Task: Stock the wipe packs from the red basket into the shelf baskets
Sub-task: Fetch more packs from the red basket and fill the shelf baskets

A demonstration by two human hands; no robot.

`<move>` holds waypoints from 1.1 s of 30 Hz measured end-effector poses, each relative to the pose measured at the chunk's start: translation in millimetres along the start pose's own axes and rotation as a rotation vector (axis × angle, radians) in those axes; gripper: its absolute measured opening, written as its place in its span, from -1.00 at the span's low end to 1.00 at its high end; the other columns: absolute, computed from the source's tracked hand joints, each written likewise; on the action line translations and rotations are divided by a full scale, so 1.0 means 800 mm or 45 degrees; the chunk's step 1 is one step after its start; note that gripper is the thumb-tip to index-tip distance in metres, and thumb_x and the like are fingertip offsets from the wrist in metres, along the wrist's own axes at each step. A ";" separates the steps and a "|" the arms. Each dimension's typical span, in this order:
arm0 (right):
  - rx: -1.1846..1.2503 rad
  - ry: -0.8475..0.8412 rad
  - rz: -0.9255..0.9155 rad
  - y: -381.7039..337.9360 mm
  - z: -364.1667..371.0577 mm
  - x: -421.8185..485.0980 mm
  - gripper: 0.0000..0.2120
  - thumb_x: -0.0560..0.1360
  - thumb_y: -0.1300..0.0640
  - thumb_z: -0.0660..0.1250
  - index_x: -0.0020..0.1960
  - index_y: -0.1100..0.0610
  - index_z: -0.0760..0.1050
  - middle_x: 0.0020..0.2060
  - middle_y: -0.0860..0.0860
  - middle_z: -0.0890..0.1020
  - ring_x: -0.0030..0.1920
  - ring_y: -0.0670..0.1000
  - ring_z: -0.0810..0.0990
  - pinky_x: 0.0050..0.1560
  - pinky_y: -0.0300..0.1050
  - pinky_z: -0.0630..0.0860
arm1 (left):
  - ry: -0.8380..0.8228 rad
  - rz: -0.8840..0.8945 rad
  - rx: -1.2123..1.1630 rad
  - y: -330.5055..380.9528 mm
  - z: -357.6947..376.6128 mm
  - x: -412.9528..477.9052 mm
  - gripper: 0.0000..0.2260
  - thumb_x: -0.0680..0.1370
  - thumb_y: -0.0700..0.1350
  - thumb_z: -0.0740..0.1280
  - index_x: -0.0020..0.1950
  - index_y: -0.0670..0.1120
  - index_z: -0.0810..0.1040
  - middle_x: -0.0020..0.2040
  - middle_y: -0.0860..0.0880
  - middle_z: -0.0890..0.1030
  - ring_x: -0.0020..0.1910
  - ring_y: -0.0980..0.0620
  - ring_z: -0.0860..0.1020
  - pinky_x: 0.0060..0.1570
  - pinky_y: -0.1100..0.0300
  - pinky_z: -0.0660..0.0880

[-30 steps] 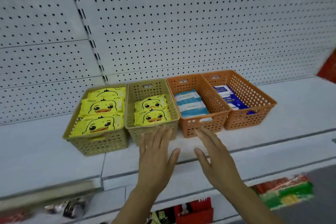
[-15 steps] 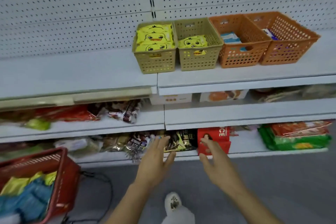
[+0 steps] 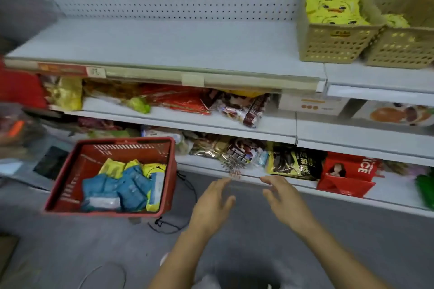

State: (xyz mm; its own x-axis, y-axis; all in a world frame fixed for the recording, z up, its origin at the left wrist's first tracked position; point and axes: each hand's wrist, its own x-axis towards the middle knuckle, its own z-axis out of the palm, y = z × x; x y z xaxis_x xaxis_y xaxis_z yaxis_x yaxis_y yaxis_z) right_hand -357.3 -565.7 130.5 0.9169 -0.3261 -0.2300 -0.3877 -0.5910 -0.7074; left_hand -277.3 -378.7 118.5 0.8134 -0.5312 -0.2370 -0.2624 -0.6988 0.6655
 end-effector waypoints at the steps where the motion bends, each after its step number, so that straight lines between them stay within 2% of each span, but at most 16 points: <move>1: 0.020 -0.018 0.009 -0.023 0.028 0.010 -0.72 0.57 0.15 0.25 0.27 0.05 0.46 0.18 -0.03 0.50 0.22 -0.01 0.49 0.27 -0.07 0.40 | 0.001 -0.030 0.000 -0.029 -0.020 -0.004 -0.56 0.60 -0.02 0.28 0.47 -0.05 0.33 0.41 0.00 0.41 0.37 0.03 0.42 0.33 0.12 0.36; 4: 0.067 -0.064 0.038 -0.095 0.114 0.033 -0.74 0.55 0.18 0.29 0.23 0.04 0.50 0.14 -0.06 0.52 0.20 -0.01 0.51 0.26 -0.03 0.43 | 0.003 -0.153 -0.020 -0.122 -0.087 -0.013 -0.57 0.59 -0.03 0.30 0.45 -0.05 0.37 0.38 0.03 0.43 0.34 0.06 0.43 0.31 0.23 0.33; 6: 0.095 -0.090 0.025 -0.139 0.169 0.049 -0.75 0.54 0.19 0.29 0.21 0.04 0.52 0.12 -0.07 0.54 0.18 -0.02 0.52 0.24 -0.03 0.45 | 0.007 -0.260 -0.061 -0.186 -0.128 -0.015 -0.61 0.58 -0.04 0.32 0.41 -0.04 0.42 0.34 0.04 0.49 0.27 0.07 0.49 0.26 0.24 0.38; 10: 0.120 -0.234 0.033 -0.206 0.268 0.086 -0.75 0.54 0.21 0.28 0.19 0.04 0.53 0.08 -0.08 0.55 0.11 -0.09 0.53 0.19 -0.13 0.46 | -0.023 -0.441 -0.096 -0.303 -0.193 -0.014 -0.67 0.56 -0.07 0.34 0.33 -0.06 0.50 0.24 0.02 0.58 0.19 0.05 0.56 0.19 0.18 0.47; 14: 0.145 -0.367 0.097 -0.237 0.351 0.129 -0.74 0.53 0.25 0.28 0.20 0.07 0.54 0.10 -0.06 0.58 0.07 -0.13 0.55 0.14 -0.28 0.45 | -0.034 -0.560 -0.104 -0.392 -0.234 0.009 -0.66 0.58 -0.08 0.33 0.35 -0.10 0.48 0.25 -0.03 0.57 0.19 0.01 0.56 0.19 0.16 0.46; 16: 0.139 -0.434 0.181 -0.240 0.385 0.151 -0.74 0.54 0.22 0.28 0.22 0.09 0.52 0.14 -0.03 0.59 0.08 -0.10 0.57 0.14 -0.22 0.48 | -0.048 -0.591 -0.113 -0.428 -0.241 0.029 -0.65 0.58 -0.07 0.33 0.35 -0.11 0.47 0.26 -0.06 0.58 0.20 -0.01 0.55 0.20 0.12 0.47; 18: 0.076 -0.481 0.278 -0.239 0.414 0.175 -0.75 0.55 0.19 0.28 0.22 0.12 0.51 0.17 0.04 0.60 0.12 0.00 0.58 0.19 -0.06 0.50 | -0.070 -0.618 -0.117 -0.457 -0.241 0.050 -0.62 0.58 -0.08 0.33 0.38 -0.12 0.45 0.30 -0.07 0.55 0.26 -0.03 0.53 0.25 0.11 0.44; 20: -0.019 -0.522 0.370 -0.235 0.439 0.199 -0.67 0.55 0.16 0.27 0.30 0.17 0.44 0.24 0.12 0.56 0.21 0.10 0.54 0.25 0.01 0.46 | -0.081 -0.623 -0.125 -0.480 -0.235 0.070 -0.58 0.57 -0.09 0.34 0.42 -0.12 0.41 0.37 -0.06 0.50 0.33 -0.03 0.47 0.32 0.10 0.38; 22: -0.126 -0.572 0.468 -0.232 0.461 0.220 -0.56 0.57 0.14 0.24 0.41 0.22 0.30 0.29 0.18 0.51 0.27 0.16 0.50 0.25 -0.01 0.44 | -0.076 -0.595 -0.125 -0.497 -0.226 0.089 -0.55 0.56 -0.13 0.36 0.43 -0.13 0.39 0.39 -0.08 0.47 0.37 -0.03 0.43 0.36 0.11 0.35; 25: -0.267 -0.617 0.596 -0.223 0.493 0.243 -0.37 0.59 0.13 0.17 0.54 0.24 -0.05 0.41 0.26 0.32 0.26 0.23 0.48 0.15 -0.01 0.45 | -0.096 -0.555 -0.099 -0.514 -0.212 0.111 -0.54 0.54 -0.15 0.39 0.42 -0.14 0.39 0.38 -0.09 0.46 0.36 -0.07 0.42 0.36 0.07 0.36; 28: -0.410 -0.564 0.641 -0.209 0.520 0.252 -0.25 0.60 0.09 0.18 0.53 0.23 -0.28 0.52 0.23 -0.01 0.38 0.25 0.35 0.25 0.06 0.42 | -0.135 -0.472 0.106 -0.527 -0.195 0.122 -0.54 0.52 -0.04 0.41 0.39 -0.08 0.40 0.33 -0.09 0.45 0.30 -0.10 0.42 0.27 0.02 0.41; 30: -0.487 -0.500 0.618 -0.201 0.533 0.253 -0.16 0.56 0.04 0.24 0.52 0.22 -0.30 0.52 0.23 -0.01 0.43 0.24 0.25 0.29 0.07 0.40 | -0.148 -0.381 0.391 -0.535 -0.187 0.126 -0.52 0.52 0.06 0.38 0.38 -0.03 0.37 0.31 -0.07 0.42 0.29 -0.10 0.39 0.22 -0.01 0.41; 33: -0.496 -0.364 0.586 -0.190 0.544 0.255 -0.05 0.48 0.01 0.38 0.53 0.15 -0.27 0.48 0.18 0.08 0.31 0.22 0.39 0.09 0.03 0.49 | -0.159 -0.189 0.780 -0.543 -0.178 0.134 -0.52 0.53 0.12 0.32 0.39 -0.02 0.35 0.32 -0.04 0.42 0.31 -0.09 0.36 0.23 0.01 0.32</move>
State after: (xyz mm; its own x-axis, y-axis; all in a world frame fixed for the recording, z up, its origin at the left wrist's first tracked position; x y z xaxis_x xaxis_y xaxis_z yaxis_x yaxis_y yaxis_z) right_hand -69.9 -221.2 -99.9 0.6181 -0.4320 -0.6567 -0.7020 -0.6793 -0.2139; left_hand -2.6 -63.8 -95.2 0.8070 -0.4338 -0.4008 -0.4308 -0.8965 0.1029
